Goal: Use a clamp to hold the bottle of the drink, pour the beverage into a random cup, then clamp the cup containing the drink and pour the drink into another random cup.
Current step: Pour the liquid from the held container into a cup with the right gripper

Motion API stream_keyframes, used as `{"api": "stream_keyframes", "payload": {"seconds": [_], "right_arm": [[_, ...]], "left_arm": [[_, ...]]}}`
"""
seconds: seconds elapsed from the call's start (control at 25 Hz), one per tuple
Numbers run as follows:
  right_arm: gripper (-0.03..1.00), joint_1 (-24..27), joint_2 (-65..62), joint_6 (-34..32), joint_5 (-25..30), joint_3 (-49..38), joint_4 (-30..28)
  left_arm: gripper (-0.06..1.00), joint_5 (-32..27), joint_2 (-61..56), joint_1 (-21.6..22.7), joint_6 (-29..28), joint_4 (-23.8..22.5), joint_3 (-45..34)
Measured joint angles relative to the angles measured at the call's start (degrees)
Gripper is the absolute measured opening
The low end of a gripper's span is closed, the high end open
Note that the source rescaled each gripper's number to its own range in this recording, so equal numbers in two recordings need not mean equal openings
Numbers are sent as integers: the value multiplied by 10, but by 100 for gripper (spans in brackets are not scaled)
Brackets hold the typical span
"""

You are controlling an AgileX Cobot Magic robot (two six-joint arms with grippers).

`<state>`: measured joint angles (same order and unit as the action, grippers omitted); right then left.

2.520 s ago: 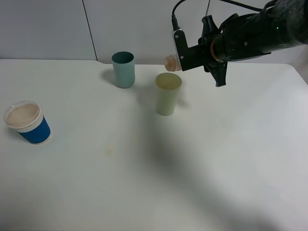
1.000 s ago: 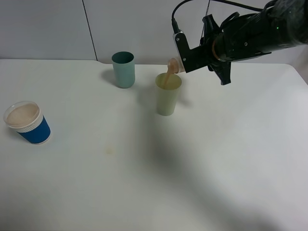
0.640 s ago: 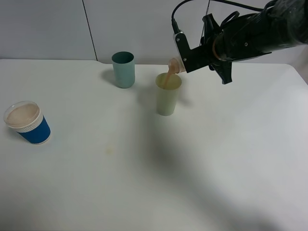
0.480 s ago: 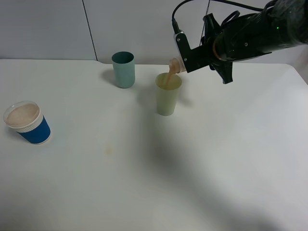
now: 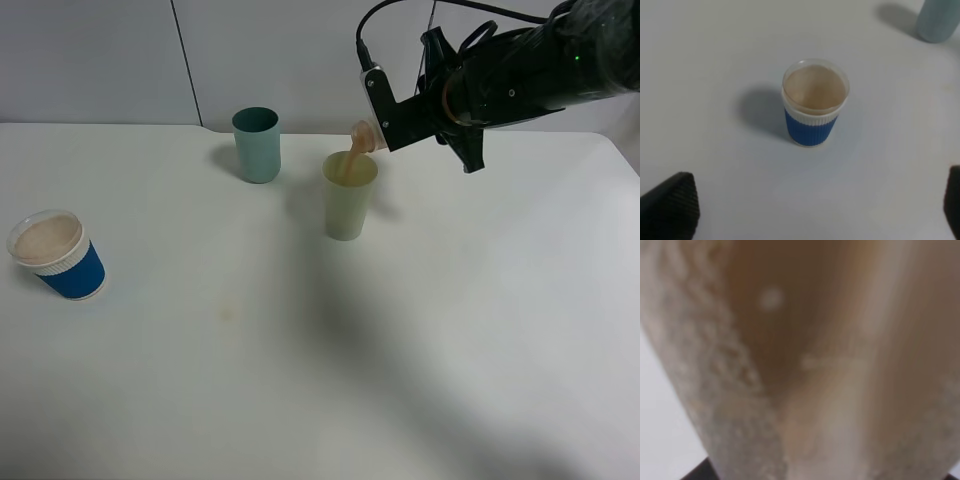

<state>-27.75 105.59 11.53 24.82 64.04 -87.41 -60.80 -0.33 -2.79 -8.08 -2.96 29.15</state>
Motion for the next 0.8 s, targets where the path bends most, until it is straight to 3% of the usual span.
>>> {"api": "stream_keyframes", "payload": {"seconds": [0.56,0.8], "right_arm": [[0,0,-2,4,0,0,-26],[0,-25,-2,4,4,0,-27]], "left_arm": [[97,0,0,0,0,0,0],[97,0,0,0,0,0,0]]}}
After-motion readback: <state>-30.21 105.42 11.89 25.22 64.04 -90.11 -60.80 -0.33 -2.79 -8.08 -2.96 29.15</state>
